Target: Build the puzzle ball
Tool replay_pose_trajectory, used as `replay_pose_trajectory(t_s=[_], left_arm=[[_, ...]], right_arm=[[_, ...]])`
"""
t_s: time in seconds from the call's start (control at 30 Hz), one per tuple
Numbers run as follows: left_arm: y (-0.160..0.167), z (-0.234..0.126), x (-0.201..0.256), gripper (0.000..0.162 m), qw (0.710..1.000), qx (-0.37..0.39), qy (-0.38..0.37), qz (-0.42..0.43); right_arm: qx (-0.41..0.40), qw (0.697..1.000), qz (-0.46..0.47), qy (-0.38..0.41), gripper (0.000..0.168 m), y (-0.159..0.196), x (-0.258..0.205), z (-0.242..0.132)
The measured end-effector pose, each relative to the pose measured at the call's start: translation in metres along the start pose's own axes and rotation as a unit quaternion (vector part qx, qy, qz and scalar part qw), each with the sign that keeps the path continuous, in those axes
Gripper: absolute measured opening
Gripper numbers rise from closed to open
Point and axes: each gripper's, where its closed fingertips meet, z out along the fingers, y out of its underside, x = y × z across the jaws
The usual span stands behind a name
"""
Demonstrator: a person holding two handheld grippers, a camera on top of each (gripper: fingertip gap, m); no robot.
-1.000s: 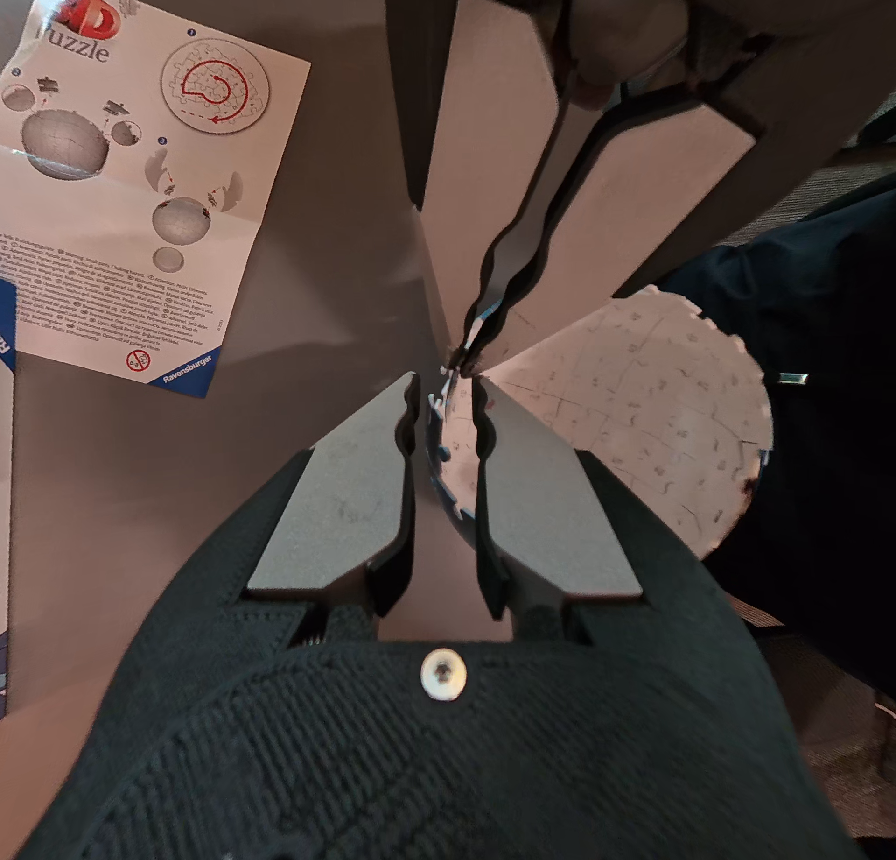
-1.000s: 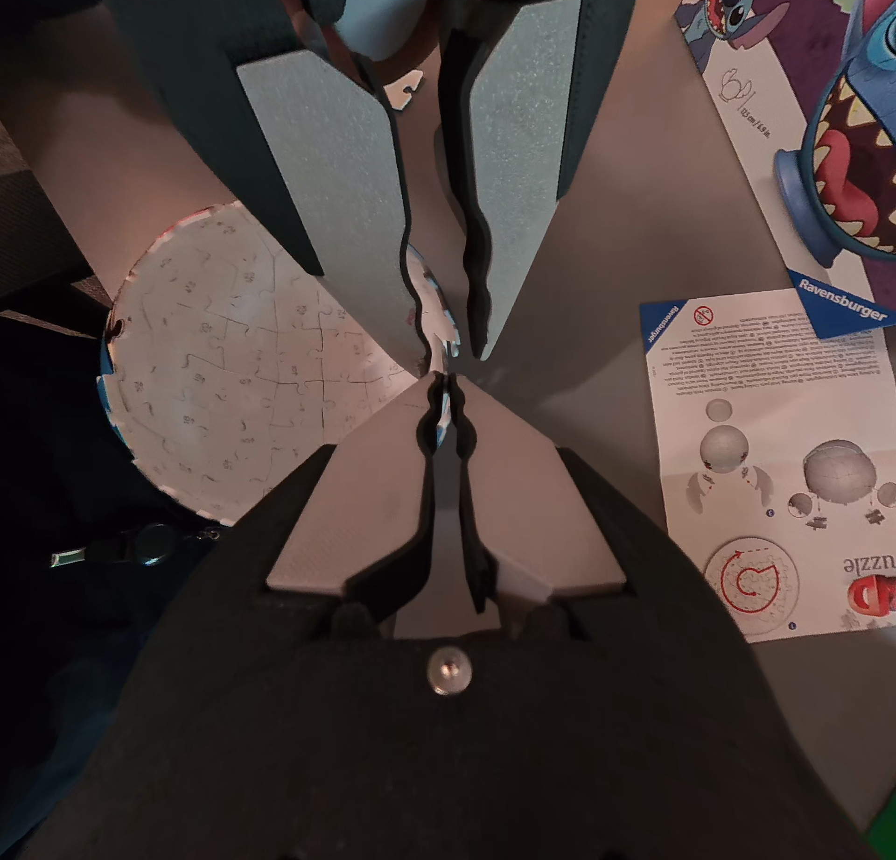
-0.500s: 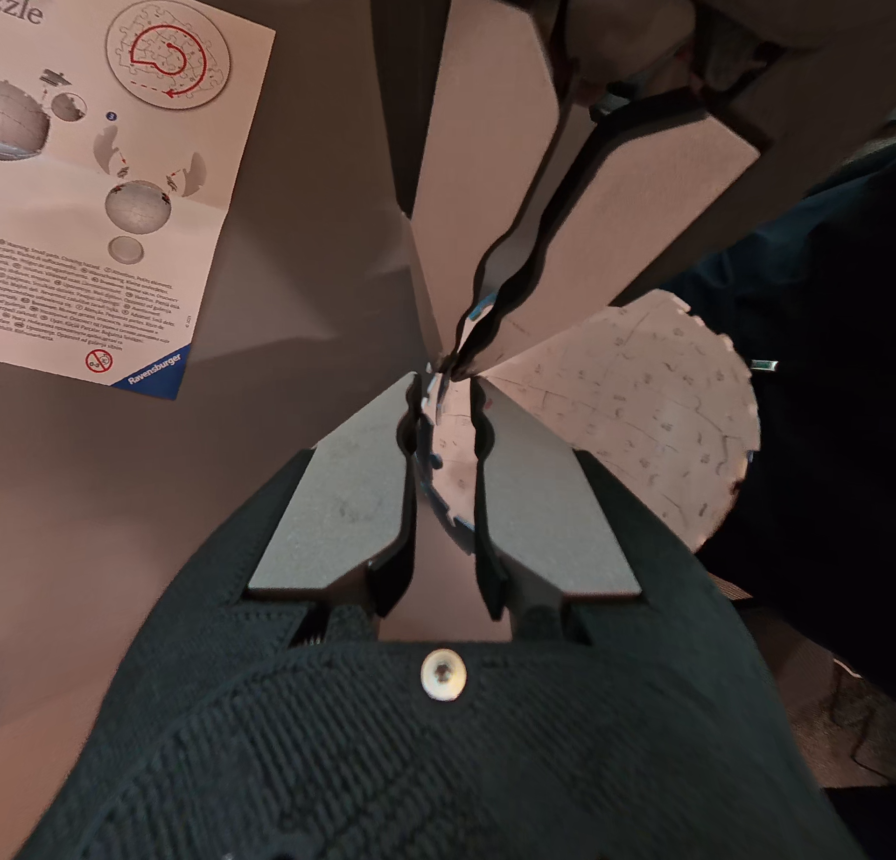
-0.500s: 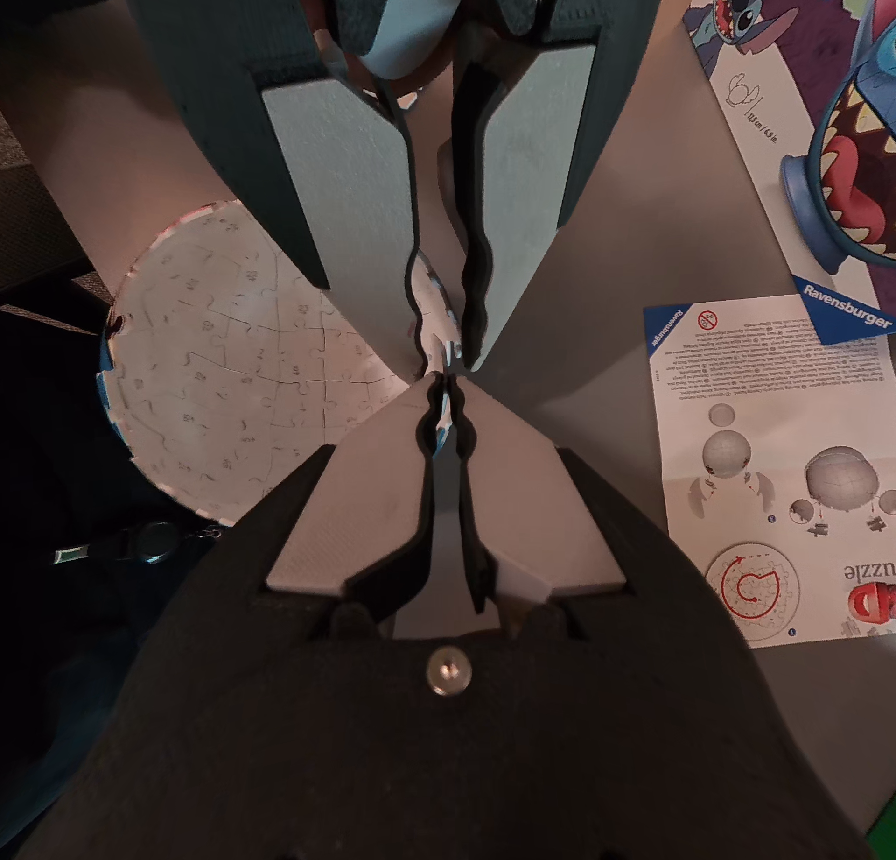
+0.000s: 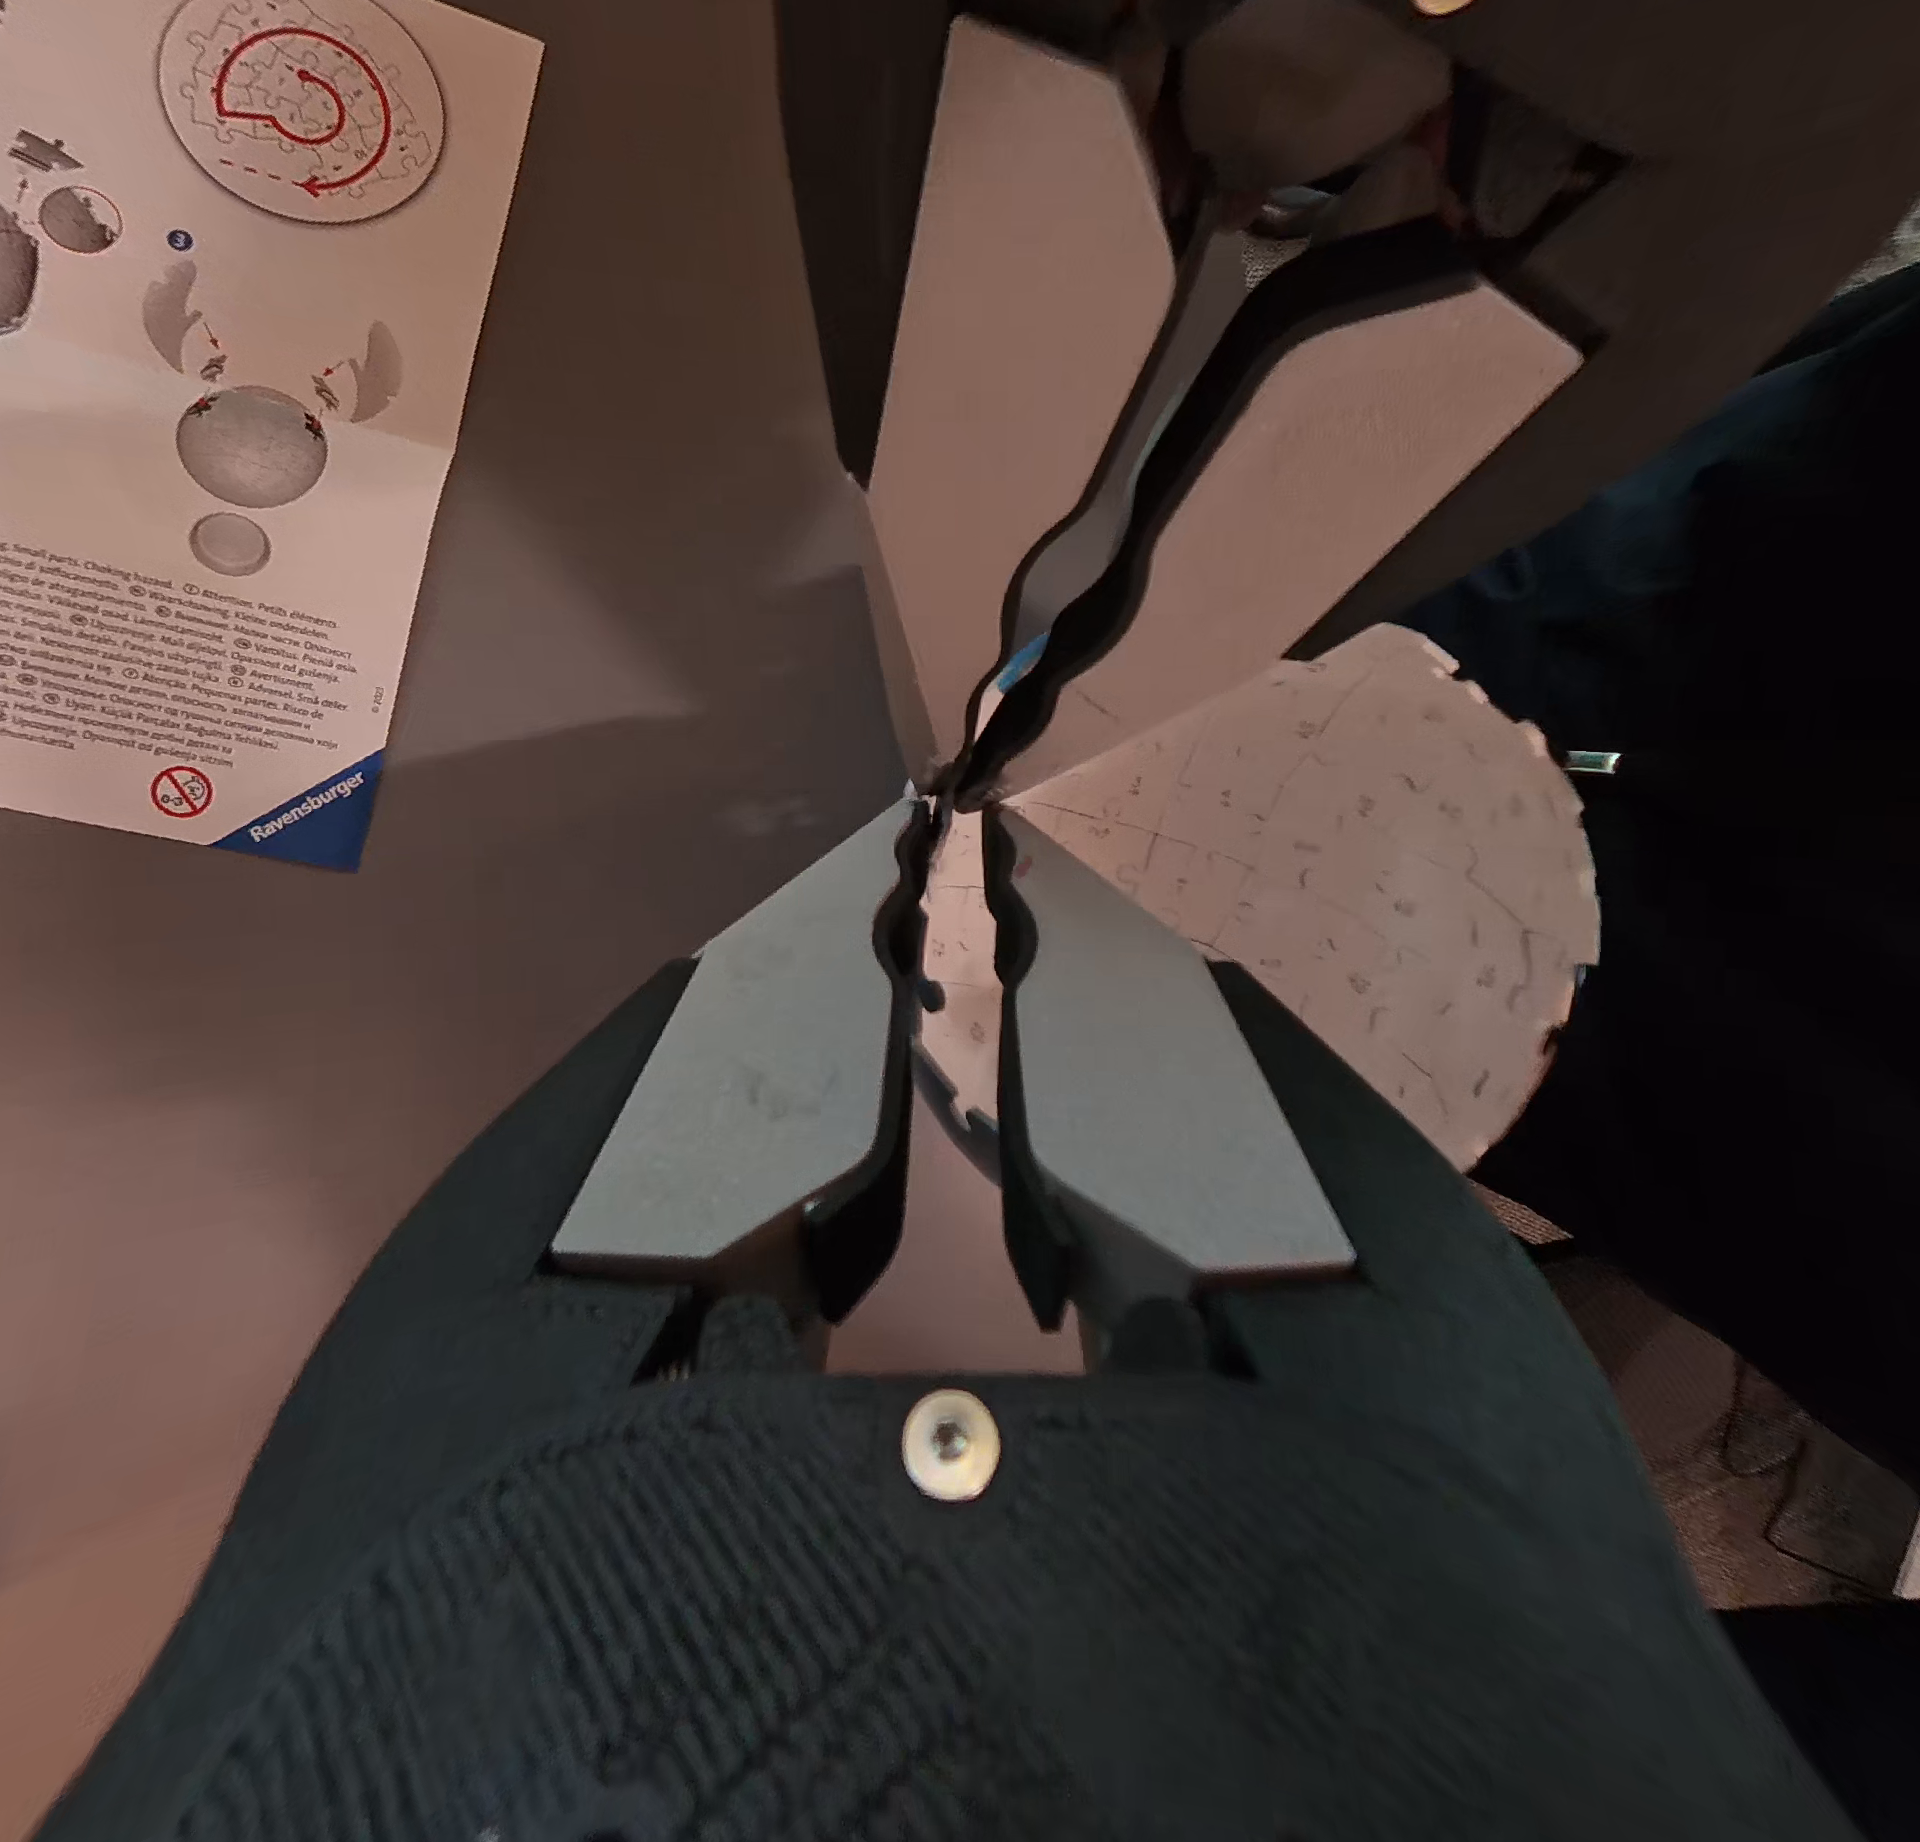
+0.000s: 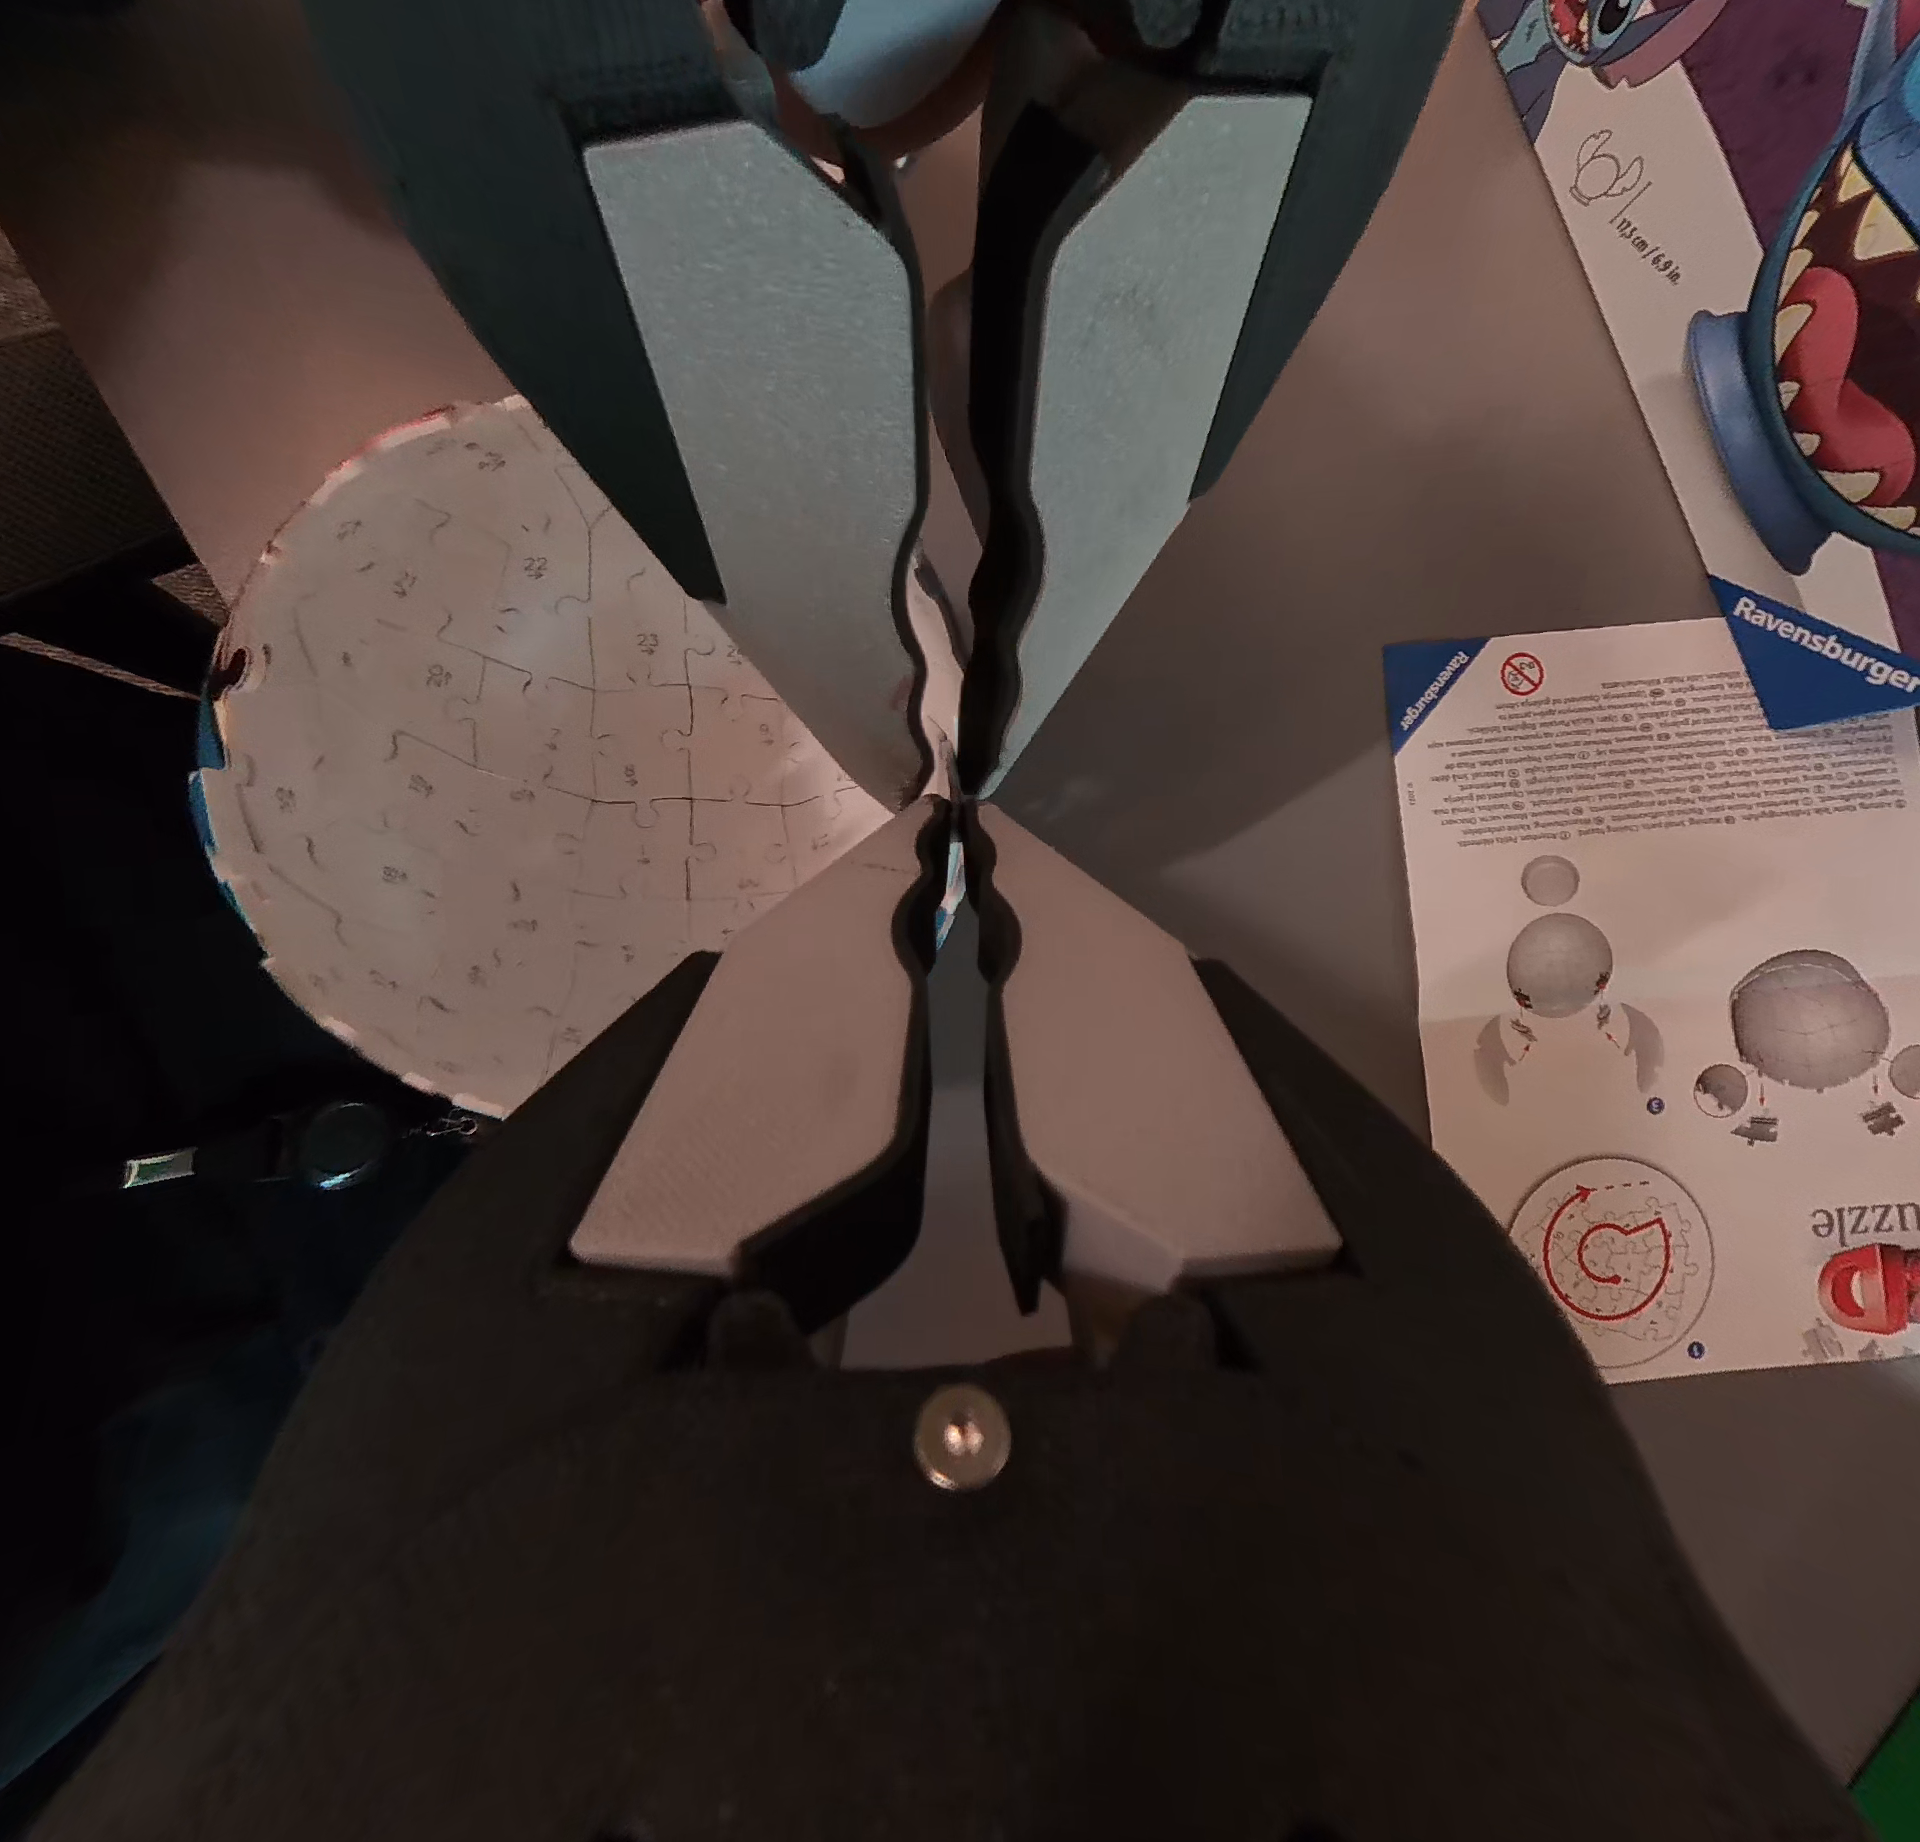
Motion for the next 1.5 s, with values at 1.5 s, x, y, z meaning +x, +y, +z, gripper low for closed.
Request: replay_pose_trajectory(t_s=[1.5], left_arm=[[-0.005,-0.017,-0.003,0.014,1.0,0.003,-0.002,-0.014]], right_arm=[[0.045,0.998,0.033,-0.024,0.0,-0.004,0.003,-0.011]])
